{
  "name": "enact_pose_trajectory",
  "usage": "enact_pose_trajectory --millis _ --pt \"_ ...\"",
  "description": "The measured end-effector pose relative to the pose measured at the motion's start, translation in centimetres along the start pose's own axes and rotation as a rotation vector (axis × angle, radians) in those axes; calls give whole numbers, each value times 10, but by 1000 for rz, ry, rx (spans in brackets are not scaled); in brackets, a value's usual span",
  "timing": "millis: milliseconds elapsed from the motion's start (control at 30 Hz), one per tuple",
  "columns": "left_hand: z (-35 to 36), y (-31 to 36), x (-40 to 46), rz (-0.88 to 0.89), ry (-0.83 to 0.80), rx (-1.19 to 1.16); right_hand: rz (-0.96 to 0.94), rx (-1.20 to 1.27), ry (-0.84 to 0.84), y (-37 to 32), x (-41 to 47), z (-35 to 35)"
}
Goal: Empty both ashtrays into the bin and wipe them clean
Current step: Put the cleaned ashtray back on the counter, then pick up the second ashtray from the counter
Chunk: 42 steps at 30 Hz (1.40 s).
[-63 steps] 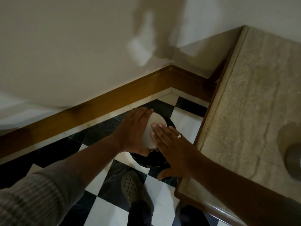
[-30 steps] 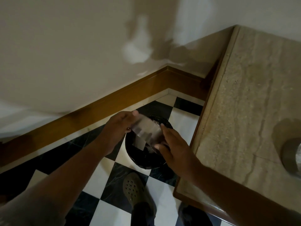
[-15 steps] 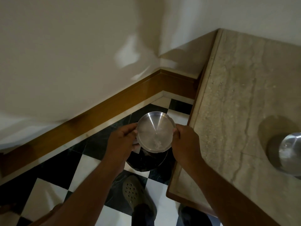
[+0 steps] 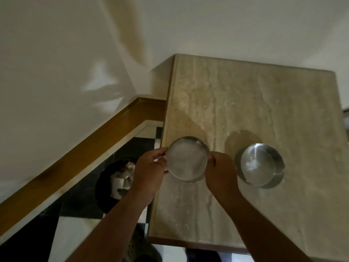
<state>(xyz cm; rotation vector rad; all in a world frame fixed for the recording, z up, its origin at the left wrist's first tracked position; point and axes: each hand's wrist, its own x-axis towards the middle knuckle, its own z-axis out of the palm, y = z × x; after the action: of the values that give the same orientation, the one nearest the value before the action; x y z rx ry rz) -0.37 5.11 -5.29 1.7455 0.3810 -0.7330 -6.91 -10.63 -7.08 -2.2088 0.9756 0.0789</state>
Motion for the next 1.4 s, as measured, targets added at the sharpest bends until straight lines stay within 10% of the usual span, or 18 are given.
enact_pose_trajectory --millis 533,733,900,1400 --pt "42 13 9 -39 -38 65 117 -16 -13 18 15 -11" --pt "65 22 -4 316 184 475 80 74 0 13 6 -39" --pt "116 39 -25 431 66 454 169 115 112 34 27 -99" --pt "220 63 -47 -208 -130 386 324 78 -114 126 46 -140"
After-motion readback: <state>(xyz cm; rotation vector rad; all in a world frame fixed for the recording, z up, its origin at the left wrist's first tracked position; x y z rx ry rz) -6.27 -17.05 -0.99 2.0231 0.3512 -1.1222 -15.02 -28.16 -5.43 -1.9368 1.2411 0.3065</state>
